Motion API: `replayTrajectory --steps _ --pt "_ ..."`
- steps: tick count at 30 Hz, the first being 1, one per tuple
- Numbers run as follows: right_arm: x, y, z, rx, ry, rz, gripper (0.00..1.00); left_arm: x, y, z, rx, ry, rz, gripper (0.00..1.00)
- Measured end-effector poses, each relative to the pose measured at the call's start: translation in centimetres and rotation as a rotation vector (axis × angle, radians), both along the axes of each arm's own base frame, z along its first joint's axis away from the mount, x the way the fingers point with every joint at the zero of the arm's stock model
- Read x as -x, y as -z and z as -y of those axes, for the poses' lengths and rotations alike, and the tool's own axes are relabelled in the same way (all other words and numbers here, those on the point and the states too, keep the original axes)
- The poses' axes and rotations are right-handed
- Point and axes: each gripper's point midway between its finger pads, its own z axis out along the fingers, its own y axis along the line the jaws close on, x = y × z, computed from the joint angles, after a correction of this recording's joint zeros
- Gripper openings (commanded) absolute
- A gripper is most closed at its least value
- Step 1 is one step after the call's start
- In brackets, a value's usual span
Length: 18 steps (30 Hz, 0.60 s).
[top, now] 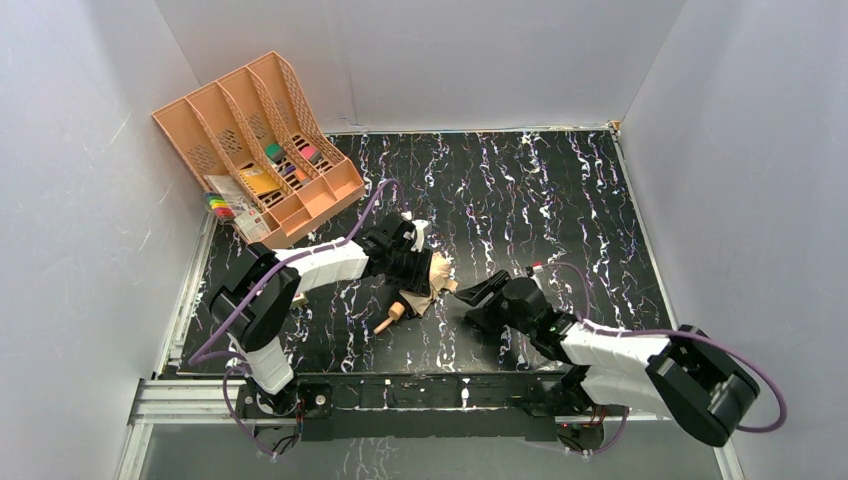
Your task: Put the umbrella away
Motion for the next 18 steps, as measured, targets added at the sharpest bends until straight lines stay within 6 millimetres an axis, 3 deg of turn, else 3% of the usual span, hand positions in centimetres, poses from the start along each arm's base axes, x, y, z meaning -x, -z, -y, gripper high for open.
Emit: replayTrajectory --steps 4,9,15,18 --pt "-0.4 1.2 -0.7 -0.019 0.113 -0.101 0.68 0.0 0.0 0.0 -0.010 -0.007 0.006 0.00" --pt "-1.6 1.2 -1.8 -0.084 0.206 -0.153 0.64 0.0 0.0 0.0 -0.014 -0.011 0.010 0.00" --pt "-2.6 1.8 -2.0 -0.123 0.295 -0.196 0.46 0.0 0.0 0.0 -0.020 -0.014 0.012 0.00" --pt "-3.1 2.3 -1.9 -0.147 0.345 -0.213 0.45 0.0 0.0 0.0 -0.024 -0.014 0.015 0.00"
